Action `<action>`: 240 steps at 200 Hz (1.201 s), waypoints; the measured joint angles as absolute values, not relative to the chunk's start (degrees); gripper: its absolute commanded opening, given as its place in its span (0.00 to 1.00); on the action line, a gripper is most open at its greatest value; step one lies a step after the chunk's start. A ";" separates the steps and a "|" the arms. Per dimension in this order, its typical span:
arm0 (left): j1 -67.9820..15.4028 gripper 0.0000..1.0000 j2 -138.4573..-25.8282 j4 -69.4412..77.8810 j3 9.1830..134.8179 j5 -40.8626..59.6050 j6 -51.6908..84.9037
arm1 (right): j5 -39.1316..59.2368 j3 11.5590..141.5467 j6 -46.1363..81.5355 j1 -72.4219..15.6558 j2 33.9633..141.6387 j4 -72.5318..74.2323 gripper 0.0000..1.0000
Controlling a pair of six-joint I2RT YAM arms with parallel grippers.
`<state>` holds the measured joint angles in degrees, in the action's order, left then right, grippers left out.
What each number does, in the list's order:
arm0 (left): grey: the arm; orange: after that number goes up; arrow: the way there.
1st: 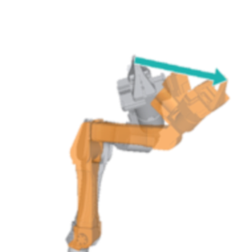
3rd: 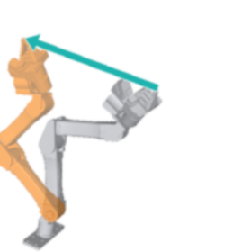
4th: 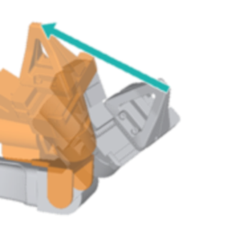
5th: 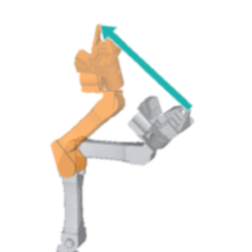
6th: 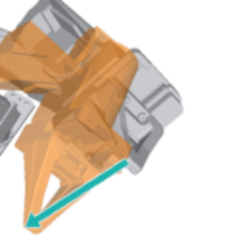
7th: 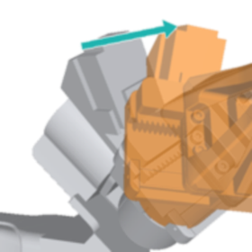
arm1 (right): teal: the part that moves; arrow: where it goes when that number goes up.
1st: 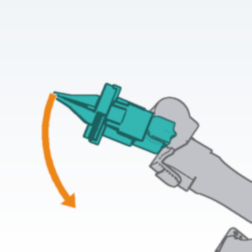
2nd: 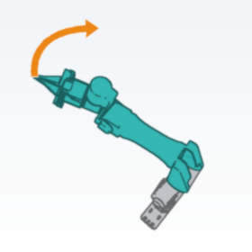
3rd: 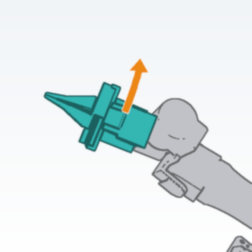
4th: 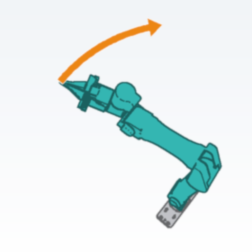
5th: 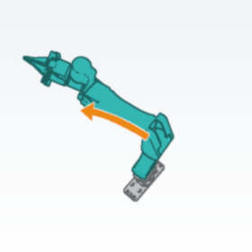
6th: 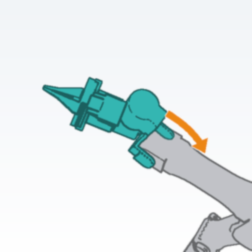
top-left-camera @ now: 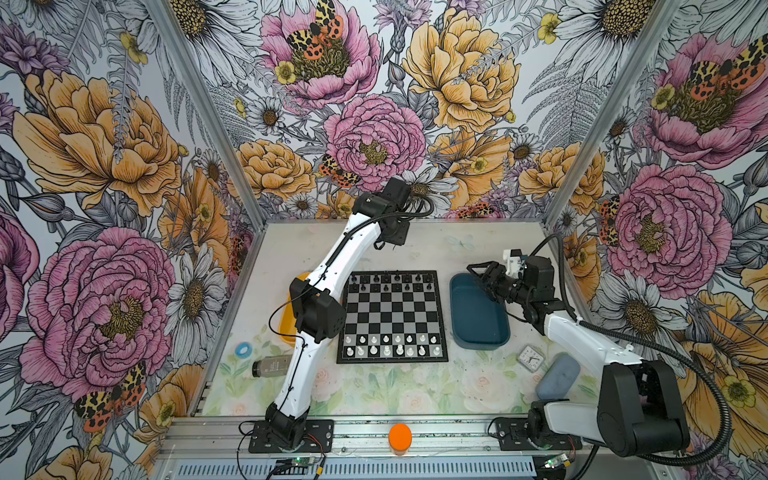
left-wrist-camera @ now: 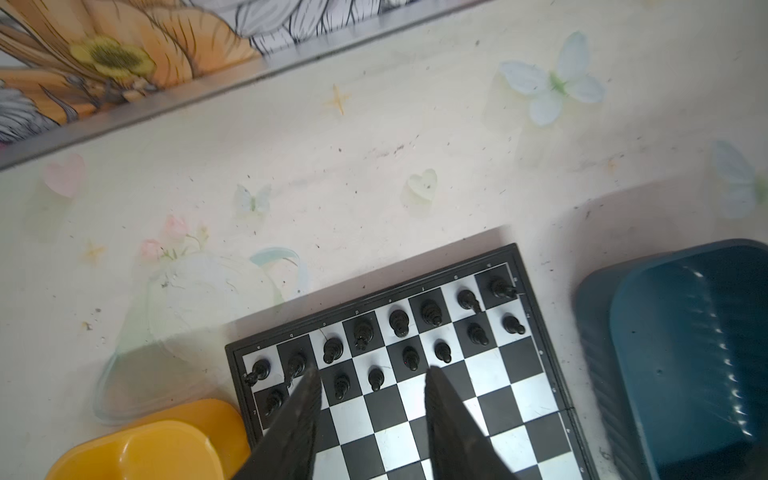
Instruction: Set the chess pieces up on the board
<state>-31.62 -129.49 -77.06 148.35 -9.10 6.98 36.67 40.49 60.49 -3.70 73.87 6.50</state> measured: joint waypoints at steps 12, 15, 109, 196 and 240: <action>-32.45 0.43 -127.17 -76.75 149.53 -10.41 6.46 | 36.53 40.71 60.25 -3.70 73.06 5.74 0.64; -32.64 0.44 -126.63 -76.69 149.71 -10.79 6.33 | 36.49 40.75 60.07 -3.70 72.82 5.50 0.64; -36.80 0.62 -101.78 -60.90 124.33 -16.56 0.62 | 35.57 45.47 55.59 -3.70 67.53 -2.09 0.67; -33.08 0.81 -63.72 -23.42 78.96 -16.82 0.56 | 34.04 53.21 48.42 -3.70 66.59 -12.27 0.81; -31.48 0.99 -56.69 -18.59 67.22 -21.85 0.54 | 30.85 60.29 42.63 -3.70 67.75 -19.25 1.00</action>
